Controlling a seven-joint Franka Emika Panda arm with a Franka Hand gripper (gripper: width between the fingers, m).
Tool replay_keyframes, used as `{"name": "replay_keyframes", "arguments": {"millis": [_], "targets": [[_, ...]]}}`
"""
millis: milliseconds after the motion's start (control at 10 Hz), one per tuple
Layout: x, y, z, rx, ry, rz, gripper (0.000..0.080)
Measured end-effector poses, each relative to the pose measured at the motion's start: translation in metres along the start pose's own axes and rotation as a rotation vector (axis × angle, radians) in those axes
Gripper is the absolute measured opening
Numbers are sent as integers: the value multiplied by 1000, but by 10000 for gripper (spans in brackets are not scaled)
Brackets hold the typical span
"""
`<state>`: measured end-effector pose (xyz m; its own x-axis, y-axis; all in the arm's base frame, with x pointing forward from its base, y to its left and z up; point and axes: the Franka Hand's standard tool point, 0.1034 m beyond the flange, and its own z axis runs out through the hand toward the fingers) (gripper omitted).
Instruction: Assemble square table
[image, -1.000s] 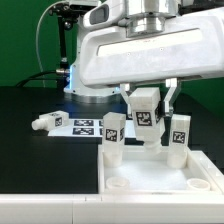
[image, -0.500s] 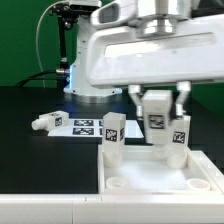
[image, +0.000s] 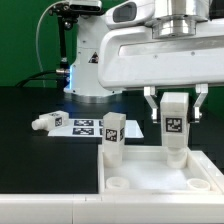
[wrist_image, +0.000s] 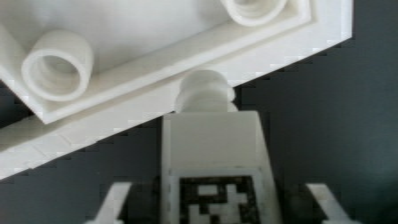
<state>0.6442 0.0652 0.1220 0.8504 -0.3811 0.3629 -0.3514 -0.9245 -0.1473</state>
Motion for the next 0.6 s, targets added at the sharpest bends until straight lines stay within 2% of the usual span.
{"name": "replay_keyframes", "arguments": {"millis": [200,300,600], "targets": [[-19,-21,7,-10,-11,-146,281],[-23,-28,6,-8,-11,-158,281],[-23,-28,6,-8,-11,-160,281]]}}
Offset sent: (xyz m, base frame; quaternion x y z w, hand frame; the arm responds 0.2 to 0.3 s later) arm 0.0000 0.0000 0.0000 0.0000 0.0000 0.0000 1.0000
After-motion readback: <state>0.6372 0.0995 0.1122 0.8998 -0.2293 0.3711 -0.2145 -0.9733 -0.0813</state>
